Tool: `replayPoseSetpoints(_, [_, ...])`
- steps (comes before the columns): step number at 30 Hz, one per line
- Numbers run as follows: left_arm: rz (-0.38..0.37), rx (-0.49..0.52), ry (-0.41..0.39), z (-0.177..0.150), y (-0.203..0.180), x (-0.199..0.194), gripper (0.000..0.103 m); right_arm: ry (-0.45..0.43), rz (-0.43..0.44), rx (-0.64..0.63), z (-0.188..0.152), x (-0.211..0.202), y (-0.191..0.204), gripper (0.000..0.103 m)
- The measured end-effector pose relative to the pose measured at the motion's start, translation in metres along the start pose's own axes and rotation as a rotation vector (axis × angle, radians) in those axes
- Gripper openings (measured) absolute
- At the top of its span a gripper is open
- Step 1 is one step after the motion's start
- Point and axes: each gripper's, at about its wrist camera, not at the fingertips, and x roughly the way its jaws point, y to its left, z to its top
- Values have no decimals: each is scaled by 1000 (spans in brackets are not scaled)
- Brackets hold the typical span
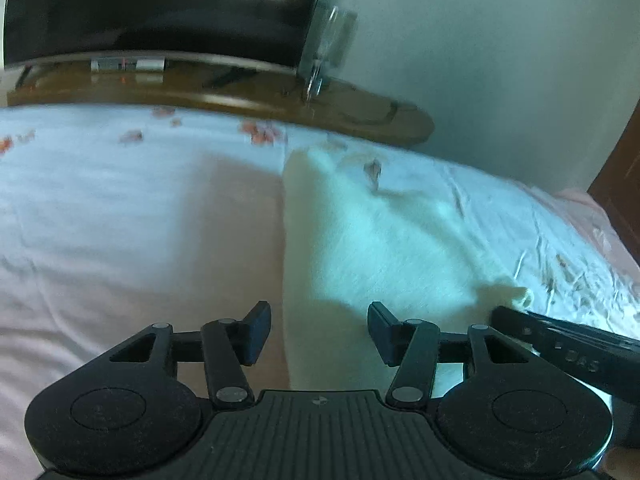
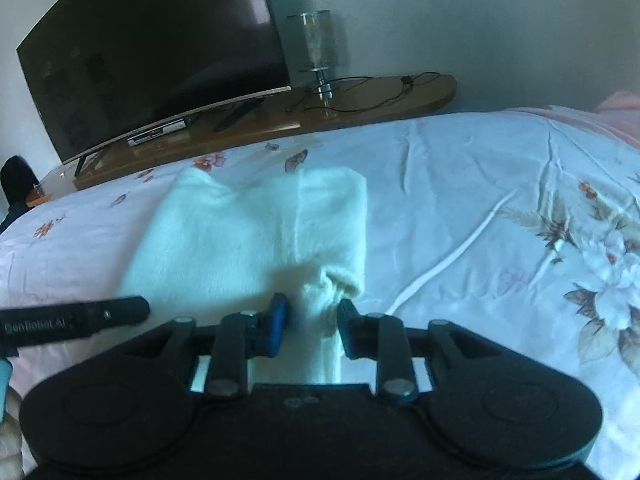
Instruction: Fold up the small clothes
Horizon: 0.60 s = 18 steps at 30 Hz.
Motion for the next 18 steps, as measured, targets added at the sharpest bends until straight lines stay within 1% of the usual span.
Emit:
replayPoseSetpoints(1, [-1, 8, -17, 5, -1, -5, 54, -23, -11, -8, 1, -7, 0, 32])
replayPoseSetpoints(2, [0, 9, -27, 9, -1, -8, 54, -56, -20, -16, 3, -18, 1, 32])
replayPoseSetpoints(3, [4, 2, -33, 14, 0, -9, 54, -78, 5, -15, 6, -28, 3, 32])
replayPoseSetpoints(5, [0, -3, -41, 22, -1, -6, 54, -95, 60, -33, 10, -37, 8, 32])
replayPoseSetpoints(7, [10, 10, -33, 28, -6, 4, 54, -85, 81, -82, 10, -35, 20, 30])
replayPoseSetpoints(9, [-3, 1, 6, 35, -8, 23, 54, -54, 83, -94, 11, -20, 26, 30])
replayPoseSetpoints(11, [8, -32, 50, 41, -6, 45, 54, -28, 68, -66, 16, 2, 22, 30])
replayPoseSetpoints(13, [31, -75, 63, 45, -1, 61, 54, -17, 63, -53, 24, 16, 18, 30])
replayPoseSetpoints(15, [31, -117, 76, 52, 4, 77, 54, -31, 35, -68, 29, 30, 15, 29])
replayPoseSetpoints(16, [36, -119, 82, 55, 4, 85, 54, -20, 12, -71, 32, 39, 12, 28])
replayPoseSetpoints(18, [53, -139, 95, 61, 5, 101, 54, 13, 7, -50, 34, 55, 3, 28])
